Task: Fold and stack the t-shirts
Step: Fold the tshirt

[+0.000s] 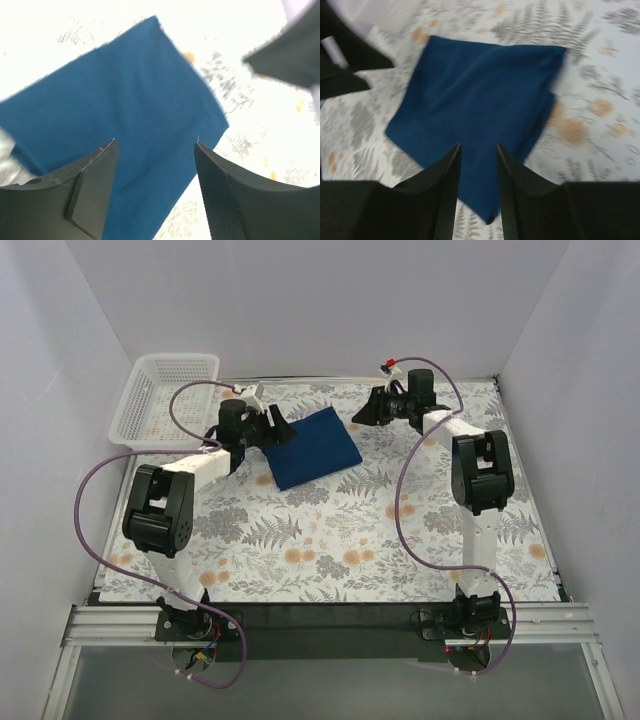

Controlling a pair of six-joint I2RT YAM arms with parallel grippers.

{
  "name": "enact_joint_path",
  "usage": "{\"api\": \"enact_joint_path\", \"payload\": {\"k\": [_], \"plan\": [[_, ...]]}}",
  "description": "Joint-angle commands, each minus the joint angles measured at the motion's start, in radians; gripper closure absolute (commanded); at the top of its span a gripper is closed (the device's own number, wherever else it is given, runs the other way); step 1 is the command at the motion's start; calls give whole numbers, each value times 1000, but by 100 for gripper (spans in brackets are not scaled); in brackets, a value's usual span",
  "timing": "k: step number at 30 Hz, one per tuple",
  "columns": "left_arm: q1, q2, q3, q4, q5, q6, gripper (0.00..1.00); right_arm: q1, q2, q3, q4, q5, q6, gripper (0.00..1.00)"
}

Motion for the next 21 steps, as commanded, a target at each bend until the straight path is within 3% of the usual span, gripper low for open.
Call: {"api": "enact_joint_path", "payload": {"k": [1,7,13,21], "plan": [[3,47,66,-2,55,-32,42,42,-101,-101,100,-313,-122,65],[4,176,171,21,109,-72,42,73,9,-46,100,-361,12,67],[13,289,260,15,74,-86,42,74,124,52,115,-365,139,69],[78,320,231,38,3,-164,43,60,143,-40,114,-263,190,72]]}}
